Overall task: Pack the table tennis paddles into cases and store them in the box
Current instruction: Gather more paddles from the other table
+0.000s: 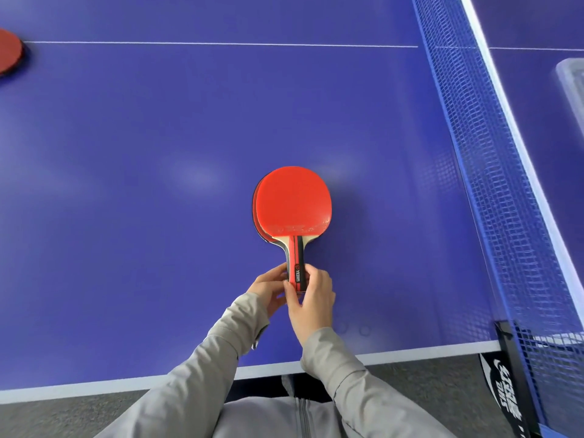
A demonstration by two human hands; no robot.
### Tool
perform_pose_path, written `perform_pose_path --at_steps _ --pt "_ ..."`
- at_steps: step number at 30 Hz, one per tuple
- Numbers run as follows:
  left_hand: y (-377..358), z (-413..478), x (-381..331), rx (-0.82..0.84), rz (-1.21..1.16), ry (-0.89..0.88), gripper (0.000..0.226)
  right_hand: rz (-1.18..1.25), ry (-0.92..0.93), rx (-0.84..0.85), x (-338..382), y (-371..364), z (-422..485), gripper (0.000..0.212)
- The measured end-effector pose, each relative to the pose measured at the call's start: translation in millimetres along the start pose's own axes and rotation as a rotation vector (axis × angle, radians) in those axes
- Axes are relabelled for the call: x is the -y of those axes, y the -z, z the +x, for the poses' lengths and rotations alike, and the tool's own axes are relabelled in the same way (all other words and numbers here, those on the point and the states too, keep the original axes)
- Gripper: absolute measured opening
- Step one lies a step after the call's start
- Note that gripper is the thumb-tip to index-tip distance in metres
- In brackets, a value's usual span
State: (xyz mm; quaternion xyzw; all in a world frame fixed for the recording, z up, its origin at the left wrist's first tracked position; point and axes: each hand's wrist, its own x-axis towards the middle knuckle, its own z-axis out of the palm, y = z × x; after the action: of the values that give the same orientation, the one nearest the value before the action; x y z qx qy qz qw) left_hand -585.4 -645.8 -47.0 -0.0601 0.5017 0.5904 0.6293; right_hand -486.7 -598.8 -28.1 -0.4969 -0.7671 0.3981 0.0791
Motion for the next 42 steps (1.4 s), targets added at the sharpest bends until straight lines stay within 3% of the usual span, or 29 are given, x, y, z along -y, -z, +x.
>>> perform_pose_path --at_steps 3,9,15,19,24,27,35,42 --pt "-4 2 -3 -0.065 -0.007 0.056 0.025 -0.002 0.003 0.023 -4 3 -3 0.043" --pt "-26 6 -9 -0.307 0.351 0.063 0.038 -0.070 0.057 0.065 -28 26 -14 0.047" --pt "-31 -1 -15 -0.430 0.471 -0.087 0.016 -0.608 0.198 0.114 -68 63 -22 0.062" --pt "-28 -16 -9 -0.435 0.538 -0.096 0.017 -0.814 0.146 0.349 -104 76 -31 0.068" --pt "-24 -50 4 -0.297 0.680 -0.096 0.018 -0.822 0.023 0.342 -128 95 -72 0.065" --pt "-28 -72 10 -0.171 0.781 -0.063 0.031 -0.777 -0.171 0.282 -139 94 -121 0.065" --pt "-37 -122 53 0.125 1.005 -0.007 0.017 -0.490 -0.667 0.314 -154 47 -253 0.063" --pt "-53 -163 94 0.301 1.202 -0.010 0.013 -0.335 -0.813 0.330 -176 5 -325 0.060"
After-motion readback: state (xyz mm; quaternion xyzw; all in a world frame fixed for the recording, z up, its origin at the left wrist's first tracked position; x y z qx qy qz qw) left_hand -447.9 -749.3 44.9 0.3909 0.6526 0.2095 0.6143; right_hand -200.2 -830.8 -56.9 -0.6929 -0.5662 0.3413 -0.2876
